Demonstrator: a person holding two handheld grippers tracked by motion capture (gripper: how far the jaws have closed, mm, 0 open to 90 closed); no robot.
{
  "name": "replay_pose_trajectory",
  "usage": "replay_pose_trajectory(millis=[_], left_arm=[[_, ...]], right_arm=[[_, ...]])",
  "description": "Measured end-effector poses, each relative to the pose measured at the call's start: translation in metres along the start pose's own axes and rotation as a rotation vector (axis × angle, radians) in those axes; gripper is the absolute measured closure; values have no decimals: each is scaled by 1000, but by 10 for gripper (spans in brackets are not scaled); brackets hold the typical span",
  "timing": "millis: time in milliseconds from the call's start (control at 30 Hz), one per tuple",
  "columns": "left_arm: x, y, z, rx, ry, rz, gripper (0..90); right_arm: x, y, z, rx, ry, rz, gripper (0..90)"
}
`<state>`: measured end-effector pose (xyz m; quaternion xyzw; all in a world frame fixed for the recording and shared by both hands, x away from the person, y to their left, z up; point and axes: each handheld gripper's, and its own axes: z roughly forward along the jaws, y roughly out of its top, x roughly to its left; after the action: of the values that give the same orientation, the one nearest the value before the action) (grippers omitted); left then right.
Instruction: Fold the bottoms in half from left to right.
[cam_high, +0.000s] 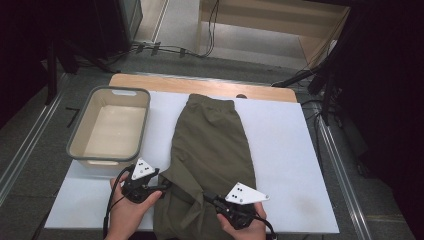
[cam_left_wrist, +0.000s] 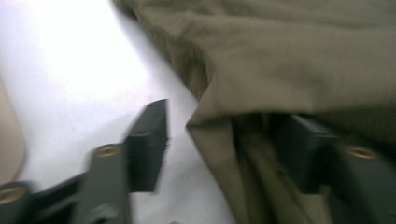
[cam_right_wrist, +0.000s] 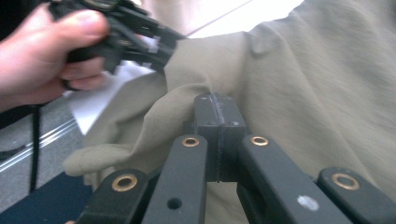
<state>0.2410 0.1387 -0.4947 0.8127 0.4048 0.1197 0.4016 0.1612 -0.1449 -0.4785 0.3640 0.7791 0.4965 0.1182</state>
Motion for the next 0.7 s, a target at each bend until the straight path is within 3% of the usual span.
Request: replay_pose_trajectory(millis=[200, 333, 400, 467, 533, 700], left_arm=[[18, 3, -24, -98, -29, -38, 689], [30, 0, -36, -133, -55, -58, 800], [34, -2, -38, -131, -50, -67, 808], [40, -5, -37, -130, -47, -88, 806], [44, -8, -37, -126, -48, -102, 778], [47, -10, -37, -122, -41, -103, 763]], right_arm=[[21, 3, 10, 18, 83, -51, 879], [35, 2, 23, 42, 124, -82, 878], [39, 1, 29, 53, 125, -87, 850], [41, 0, 32, 57, 129, -74, 732], [45, -1, 33, 61, 146, -85, 670], [60, -6, 28, 57, 180, -110, 632]])
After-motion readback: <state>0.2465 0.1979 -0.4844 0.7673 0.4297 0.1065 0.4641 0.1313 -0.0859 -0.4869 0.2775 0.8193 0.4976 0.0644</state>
